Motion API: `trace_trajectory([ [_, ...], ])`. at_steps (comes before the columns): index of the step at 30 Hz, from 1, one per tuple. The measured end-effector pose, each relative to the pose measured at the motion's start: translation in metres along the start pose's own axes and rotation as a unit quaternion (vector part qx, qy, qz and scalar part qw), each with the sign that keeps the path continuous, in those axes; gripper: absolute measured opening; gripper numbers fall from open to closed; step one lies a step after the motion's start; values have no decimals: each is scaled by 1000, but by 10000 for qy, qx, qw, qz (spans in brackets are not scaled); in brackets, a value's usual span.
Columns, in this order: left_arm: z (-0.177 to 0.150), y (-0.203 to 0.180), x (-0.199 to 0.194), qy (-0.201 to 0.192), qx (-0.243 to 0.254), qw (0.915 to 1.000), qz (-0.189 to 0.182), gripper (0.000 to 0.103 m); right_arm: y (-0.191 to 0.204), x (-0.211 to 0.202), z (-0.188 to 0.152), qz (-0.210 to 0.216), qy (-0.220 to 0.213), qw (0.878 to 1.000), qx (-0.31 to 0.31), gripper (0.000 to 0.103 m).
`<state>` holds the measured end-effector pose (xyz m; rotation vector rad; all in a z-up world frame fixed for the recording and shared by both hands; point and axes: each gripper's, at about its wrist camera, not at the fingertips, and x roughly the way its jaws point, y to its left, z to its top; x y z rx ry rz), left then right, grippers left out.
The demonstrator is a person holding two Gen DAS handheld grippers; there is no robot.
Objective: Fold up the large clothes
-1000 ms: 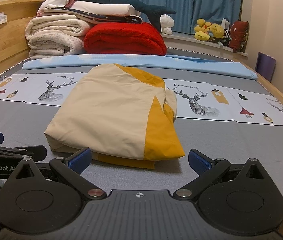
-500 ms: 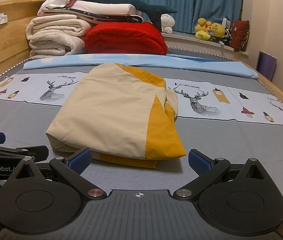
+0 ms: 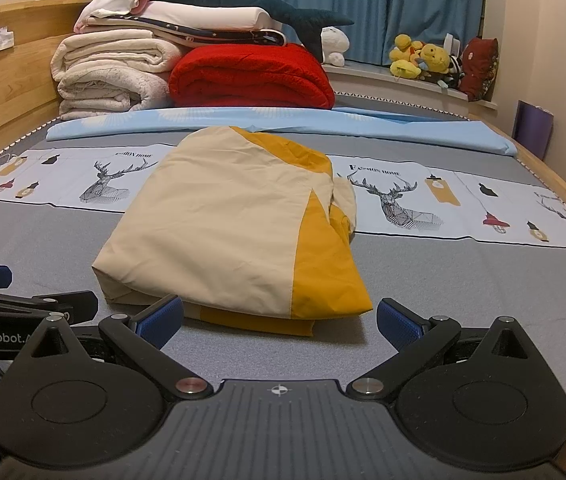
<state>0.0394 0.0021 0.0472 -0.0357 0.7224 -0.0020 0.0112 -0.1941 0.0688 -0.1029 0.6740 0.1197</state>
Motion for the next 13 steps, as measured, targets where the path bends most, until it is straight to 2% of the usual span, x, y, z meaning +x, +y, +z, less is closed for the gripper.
trace_trajectory([
  [13, 0, -1, 0, -5, 8, 10000, -2, 102, 0, 0, 0, 3, 13, 10000, 12, 102],
])
